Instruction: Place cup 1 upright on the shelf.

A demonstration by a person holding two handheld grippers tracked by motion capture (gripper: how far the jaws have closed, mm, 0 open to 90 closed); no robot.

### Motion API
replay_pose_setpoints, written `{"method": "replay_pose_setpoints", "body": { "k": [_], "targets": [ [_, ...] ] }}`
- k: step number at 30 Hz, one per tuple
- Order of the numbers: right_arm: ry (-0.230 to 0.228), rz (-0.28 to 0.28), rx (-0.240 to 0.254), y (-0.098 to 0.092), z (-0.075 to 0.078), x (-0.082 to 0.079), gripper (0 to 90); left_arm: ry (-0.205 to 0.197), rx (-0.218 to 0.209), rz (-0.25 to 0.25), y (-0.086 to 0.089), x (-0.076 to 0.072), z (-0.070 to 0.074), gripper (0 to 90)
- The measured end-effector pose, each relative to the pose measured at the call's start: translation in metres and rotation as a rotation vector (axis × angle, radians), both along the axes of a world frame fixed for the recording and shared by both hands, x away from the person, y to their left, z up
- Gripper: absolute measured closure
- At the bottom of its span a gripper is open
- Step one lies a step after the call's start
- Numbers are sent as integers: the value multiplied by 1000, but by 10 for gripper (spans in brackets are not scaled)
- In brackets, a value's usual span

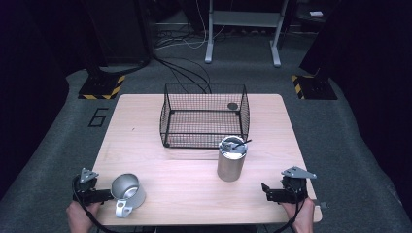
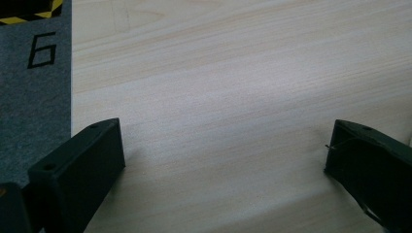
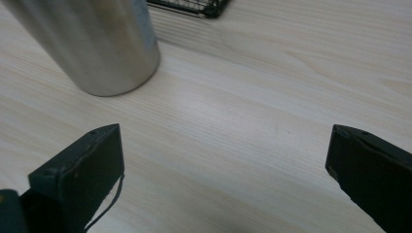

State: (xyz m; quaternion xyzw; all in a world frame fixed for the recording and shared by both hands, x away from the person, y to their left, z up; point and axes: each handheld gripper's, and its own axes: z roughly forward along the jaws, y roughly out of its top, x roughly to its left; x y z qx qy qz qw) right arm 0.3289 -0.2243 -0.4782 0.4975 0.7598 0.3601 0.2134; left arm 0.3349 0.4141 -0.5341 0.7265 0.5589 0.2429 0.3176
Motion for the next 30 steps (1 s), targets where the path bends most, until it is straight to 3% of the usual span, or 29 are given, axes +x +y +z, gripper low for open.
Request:
{"method": "replay_pose_setpoints", "body": {
  "k": [22, 30],
  "targets": [
    [-43, 150, 28, 41, 34, -3, 0, 4, 0, 5, 1, 0, 0, 7],
    [-26, 193, 33, 55, 39, 3, 0, 0, -9, 9, 1, 0, 0, 10]
  ]
}}
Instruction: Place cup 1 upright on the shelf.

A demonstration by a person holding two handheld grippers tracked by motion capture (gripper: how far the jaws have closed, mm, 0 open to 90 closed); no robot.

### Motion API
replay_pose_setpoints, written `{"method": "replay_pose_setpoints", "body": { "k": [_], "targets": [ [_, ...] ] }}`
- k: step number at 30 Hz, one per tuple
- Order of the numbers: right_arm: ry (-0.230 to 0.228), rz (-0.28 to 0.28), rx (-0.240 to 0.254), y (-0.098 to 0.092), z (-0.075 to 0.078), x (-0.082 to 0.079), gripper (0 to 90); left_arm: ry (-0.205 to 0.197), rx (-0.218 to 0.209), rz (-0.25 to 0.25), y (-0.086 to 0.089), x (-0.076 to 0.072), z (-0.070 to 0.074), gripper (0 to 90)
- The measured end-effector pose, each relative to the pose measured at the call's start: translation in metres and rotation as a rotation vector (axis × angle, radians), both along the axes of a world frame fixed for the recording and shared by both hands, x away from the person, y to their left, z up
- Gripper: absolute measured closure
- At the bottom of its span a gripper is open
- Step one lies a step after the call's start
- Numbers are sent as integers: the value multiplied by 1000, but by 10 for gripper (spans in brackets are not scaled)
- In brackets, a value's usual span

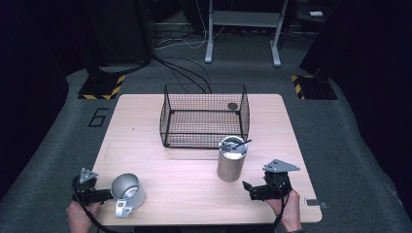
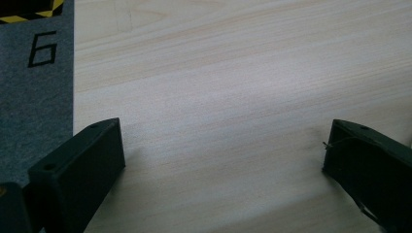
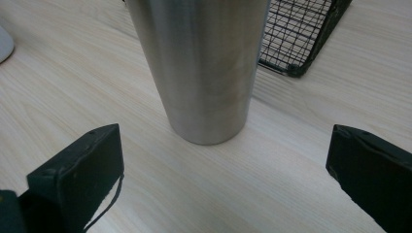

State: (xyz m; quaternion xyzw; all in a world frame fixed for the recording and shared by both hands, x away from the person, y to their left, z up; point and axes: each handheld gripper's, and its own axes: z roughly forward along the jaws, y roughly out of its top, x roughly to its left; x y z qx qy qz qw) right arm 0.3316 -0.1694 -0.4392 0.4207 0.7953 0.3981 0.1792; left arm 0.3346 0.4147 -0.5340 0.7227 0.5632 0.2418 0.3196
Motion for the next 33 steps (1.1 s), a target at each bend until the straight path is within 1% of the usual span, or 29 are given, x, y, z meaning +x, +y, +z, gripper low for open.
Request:
{"method": "replay_pose_setpoints", "body": {
  "k": [5, 6, 7, 8, 9, 10, 11, 12, 15, 16, 19, 21, 22, 25, 26, 29, 30, 33],
  "targets": [
    [-3, 12, 17, 5, 5, 5, 0, 3, 2, 0, 0, 0, 0, 11],
    [-15, 9, 32, 8, 8, 8, 0, -1, 0, 0, 0, 0, 0, 11],
    [-15, 9, 32, 8, 8, 8, 0, -1, 0, 0, 0, 0, 0, 11],
    [-23, 20, 47, 10, 12, 12, 0, 0, 1, 0, 1, 0, 0, 11],
    [-23, 20, 47, 10, 12, 12, 0, -1, 0, 0, 1, 0, 0, 11],
    [-23, 23, 65, 12, 14, 15, 0, -1, 0, 1, 0, 0, 0, 11],
    [-17, 24, 70, 13, 14, 16, 0, -1, 0, 0, 1, 0, 0, 11],
    [-23, 23, 76, 15, 15, 17, 0, 0, 1, 1, 1, 0, 0, 11],
    [-29, 35, 70, 18, 18, 20, 0, 3, -1, 5, 1, 0, 0, 11],
    [-29, 34, 70, 22, 20, 21, 0, 3, 0, 6, 1, 0, 0, 11],
    [-35, 34, 68, 26, 23, 23, 0, 3, 0, 6, 1, 0, 0, 11],
    [-36, 46, 61, 29, 24, 26, 0, 3, 0, 7, 1, 0, 0, 11],
    [-49, 42, 52, 31, 24, 29, 0, 3, 1, 7, 1, 0, 0, 10],
    [-48, 44, 52, 33, 23, 32, 0, 0, 2, 7, 1, 1, 0, 10],
    [-53, 35, 60, 35, 23, 33, 0, 0, 2, 7, 1, 1, 0, 10],
    [-60, 39, 52, 39, 23, 37, 0, 0, 1, 7, 1, 1, 0, 11],
    [-63, 37, 43, 42, 23, 40, 0, 0, 1, 7, 1, 1, 0, 11],
    [-66, 38, 34, 45, 22, 43, 0, 0, 1, 7, 1, 1, 0, 11]
  ]
}}
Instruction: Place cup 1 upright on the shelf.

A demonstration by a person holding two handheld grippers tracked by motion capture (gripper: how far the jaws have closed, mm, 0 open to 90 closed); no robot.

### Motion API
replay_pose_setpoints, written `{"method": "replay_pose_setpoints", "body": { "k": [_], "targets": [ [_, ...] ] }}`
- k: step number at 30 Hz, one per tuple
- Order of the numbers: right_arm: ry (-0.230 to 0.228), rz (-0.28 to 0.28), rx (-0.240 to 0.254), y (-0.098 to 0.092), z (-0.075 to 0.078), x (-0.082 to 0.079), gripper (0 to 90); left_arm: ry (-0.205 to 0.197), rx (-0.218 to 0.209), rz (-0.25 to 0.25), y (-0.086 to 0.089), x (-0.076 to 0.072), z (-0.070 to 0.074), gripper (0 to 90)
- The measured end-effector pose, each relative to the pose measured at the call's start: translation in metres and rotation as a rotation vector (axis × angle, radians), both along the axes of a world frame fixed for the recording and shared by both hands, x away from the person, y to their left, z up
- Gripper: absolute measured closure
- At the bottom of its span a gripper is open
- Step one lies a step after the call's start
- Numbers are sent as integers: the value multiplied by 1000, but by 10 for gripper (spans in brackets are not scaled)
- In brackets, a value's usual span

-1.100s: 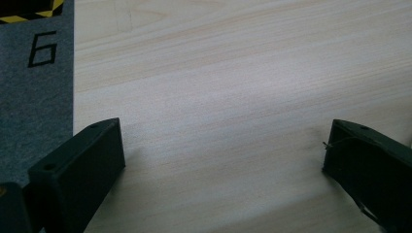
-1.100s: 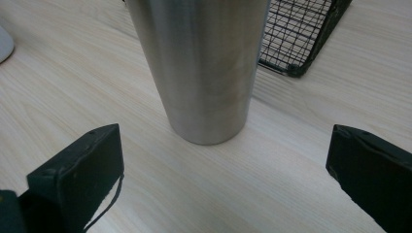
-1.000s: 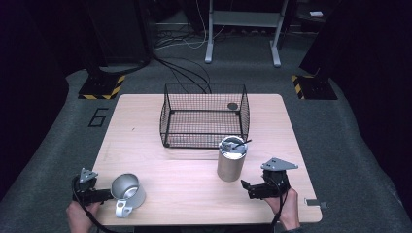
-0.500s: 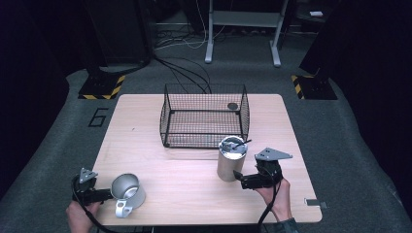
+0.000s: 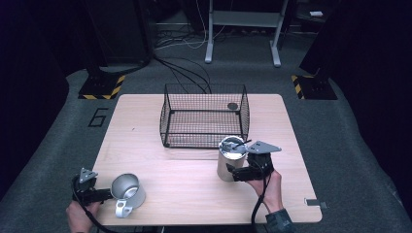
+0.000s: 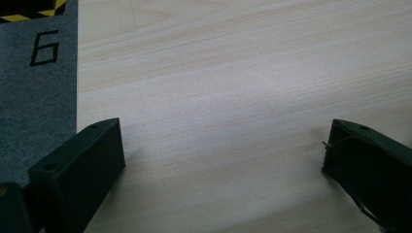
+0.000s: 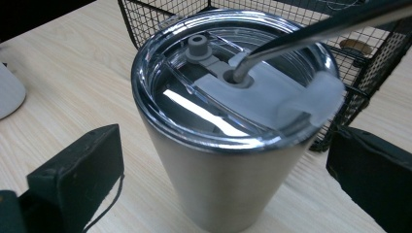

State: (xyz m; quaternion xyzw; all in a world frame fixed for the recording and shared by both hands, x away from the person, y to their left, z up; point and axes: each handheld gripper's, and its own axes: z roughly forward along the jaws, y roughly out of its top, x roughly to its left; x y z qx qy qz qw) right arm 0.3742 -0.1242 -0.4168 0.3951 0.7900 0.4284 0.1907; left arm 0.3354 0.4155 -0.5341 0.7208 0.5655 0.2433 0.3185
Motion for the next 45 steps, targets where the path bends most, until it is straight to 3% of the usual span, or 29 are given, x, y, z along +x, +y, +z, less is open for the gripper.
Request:
{"method": "replay_pose_setpoints", "body": {
  "k": [5, 11, 16, 23, 31, 45],
  "targets": [
    [-27, -15, 8, 4, -1, 7, 0, -7, 6, 12, 0, 0, 0, 20],
    [-18, -26, 48, 6, -4, 13, 0, -4, 9, 12, 0, 0, 0, 20],
    [-15, -30, 32, 12, -4, 18, 0, -3, 9, 6, 0, 1, 0, 19],
    [-35, -35, 56, 15, -7, 21, 16, -4, 7, 5, -1, 3, 0, 16],
    [-85, -35, 28, 17, -8, 18, 32, 12, 11, -4, 0, 3, 1, 15],
    [-90, -29, 7, 16, -3, 16, 35, -3, 10, 18, 0, 4, 0, 7]
  ]
}}
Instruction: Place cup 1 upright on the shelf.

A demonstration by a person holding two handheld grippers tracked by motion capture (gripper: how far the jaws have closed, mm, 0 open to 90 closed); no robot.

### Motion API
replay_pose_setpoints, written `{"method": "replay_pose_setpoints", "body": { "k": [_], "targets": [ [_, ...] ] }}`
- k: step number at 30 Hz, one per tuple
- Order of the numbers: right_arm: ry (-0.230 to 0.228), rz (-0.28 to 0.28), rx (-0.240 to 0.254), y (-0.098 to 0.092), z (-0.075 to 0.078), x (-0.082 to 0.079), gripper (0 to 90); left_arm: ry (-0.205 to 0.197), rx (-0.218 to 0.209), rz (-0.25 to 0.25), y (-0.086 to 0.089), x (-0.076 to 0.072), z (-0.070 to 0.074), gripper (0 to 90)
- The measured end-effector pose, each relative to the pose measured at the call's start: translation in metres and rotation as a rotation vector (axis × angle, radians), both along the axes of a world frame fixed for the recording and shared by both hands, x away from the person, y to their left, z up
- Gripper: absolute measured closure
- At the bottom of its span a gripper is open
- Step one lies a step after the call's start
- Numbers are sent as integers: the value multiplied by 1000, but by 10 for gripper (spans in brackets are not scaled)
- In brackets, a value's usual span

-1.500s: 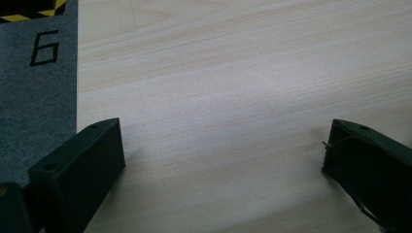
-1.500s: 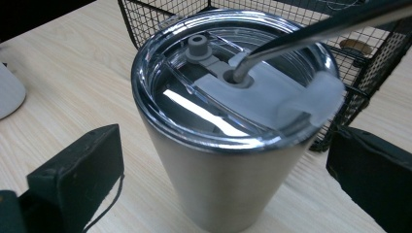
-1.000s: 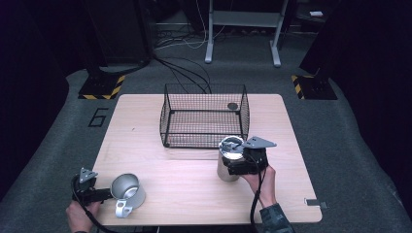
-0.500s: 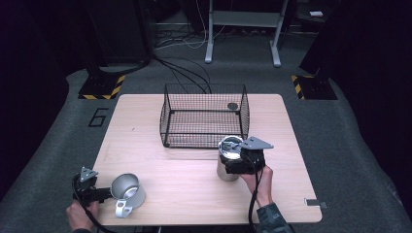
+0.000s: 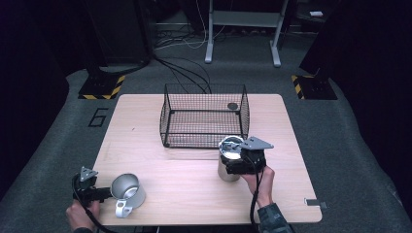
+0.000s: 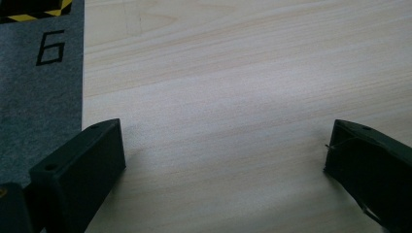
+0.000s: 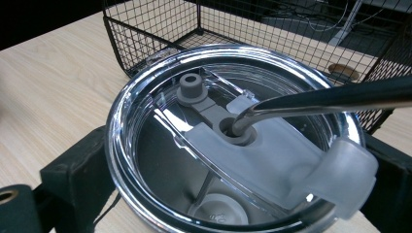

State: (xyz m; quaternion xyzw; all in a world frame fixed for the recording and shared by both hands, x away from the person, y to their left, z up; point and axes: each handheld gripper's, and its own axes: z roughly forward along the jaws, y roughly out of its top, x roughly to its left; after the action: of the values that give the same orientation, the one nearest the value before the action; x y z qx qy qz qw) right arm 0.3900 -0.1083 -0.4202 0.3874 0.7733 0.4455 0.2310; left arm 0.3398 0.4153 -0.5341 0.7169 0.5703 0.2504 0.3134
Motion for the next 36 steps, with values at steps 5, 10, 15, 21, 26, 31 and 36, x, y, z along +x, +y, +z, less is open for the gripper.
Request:
{"method": "replay_pose_setpoints", "body": {
  "k": [5, 10, 15, 21, 26, 31, 36],
  "targets": [
    [-4, -5, 6, -3, 7, -2, 35, 0, -1, 1, 0, 0, 0, 6],
    [-17, -1, 7, -6, 17, -5, 35, 0, -3, 1, 0, 0, 0, 5],
    [-19, -1, 11, -7, 24, -6, 35, 0, -3, 2, 0, 0, 0, 5],
    [-26, -2, 14, -9, 31, -6, 35, 0, -3, 2, 0, 0, 0, 5],
    [-30, -1, 20, -13, 40, -7, 35, 0, -1, 1, 0, 0, 0, 4],
    [-31, -3, 24, -15, 45, -7, 35, 2, -2, 1, 0, 0, 0, 4],
    [-33, -1, 26, -18, 52, -5, 35, 2, -1, 0, 0, 0, 0, 4]
  ]
}}
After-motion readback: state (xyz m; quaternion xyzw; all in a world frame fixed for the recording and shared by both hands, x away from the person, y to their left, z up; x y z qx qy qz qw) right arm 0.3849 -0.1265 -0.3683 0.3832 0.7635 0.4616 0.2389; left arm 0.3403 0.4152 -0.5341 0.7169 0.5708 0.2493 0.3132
